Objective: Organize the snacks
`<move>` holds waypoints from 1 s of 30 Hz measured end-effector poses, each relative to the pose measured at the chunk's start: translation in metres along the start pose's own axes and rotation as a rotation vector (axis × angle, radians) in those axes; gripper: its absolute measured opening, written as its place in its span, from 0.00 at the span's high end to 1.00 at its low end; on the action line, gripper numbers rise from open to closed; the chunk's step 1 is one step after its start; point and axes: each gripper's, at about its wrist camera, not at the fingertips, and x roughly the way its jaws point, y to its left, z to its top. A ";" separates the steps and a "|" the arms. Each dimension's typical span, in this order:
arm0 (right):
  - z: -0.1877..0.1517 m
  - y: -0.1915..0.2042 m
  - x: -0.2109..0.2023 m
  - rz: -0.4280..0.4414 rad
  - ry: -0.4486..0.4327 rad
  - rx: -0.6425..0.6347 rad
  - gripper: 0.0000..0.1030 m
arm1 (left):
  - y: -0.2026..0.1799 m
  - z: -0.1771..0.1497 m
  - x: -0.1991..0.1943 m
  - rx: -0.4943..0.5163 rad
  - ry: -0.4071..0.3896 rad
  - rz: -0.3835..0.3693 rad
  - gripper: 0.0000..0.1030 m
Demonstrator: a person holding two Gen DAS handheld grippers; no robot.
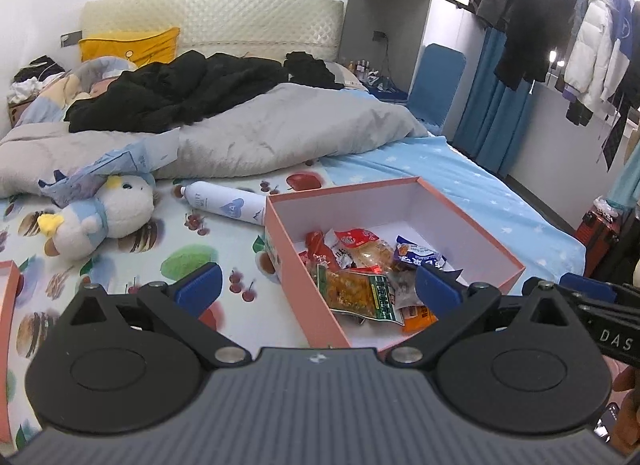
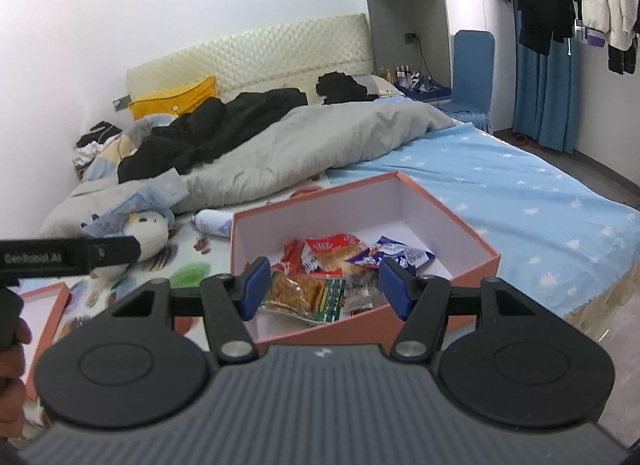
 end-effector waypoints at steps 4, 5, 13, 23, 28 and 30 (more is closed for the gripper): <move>-0.001 -0.001 0.000 -0.006 -0.003 -0.003 0.40 | 0.001 -0.002 0.002 -0.003 0.011 0.008 0.00; -0.001 -0.001 0.000 -0.009 -0.003 -0.001 0.40 | 0.000 -0.002 0.002 -0.003 0.013 0.008 0.00; -0.002 -0.003 -0.001 -0.014 -0.001 0.002 0.40 | 0.000 0.000 0.003 -0.008 0.020 0.011 0.00; -0.002 -0.002 0.000 -0.016 -0.002 0.001 0.40 | -0.002 0.000 0.005 0.000 0.024 0.016 0.00; -0.002 -0.005 0.000 -0.022 0.000 0.005 0.40 | -0.004 0.000 0.003 0.005 0.021 0.023 0.00; -0.002 -0.006 0.000 -0.026 0.003 0.009 0.40 | -0.005 0.001 0.003 0.002 0.022 0.022 0.00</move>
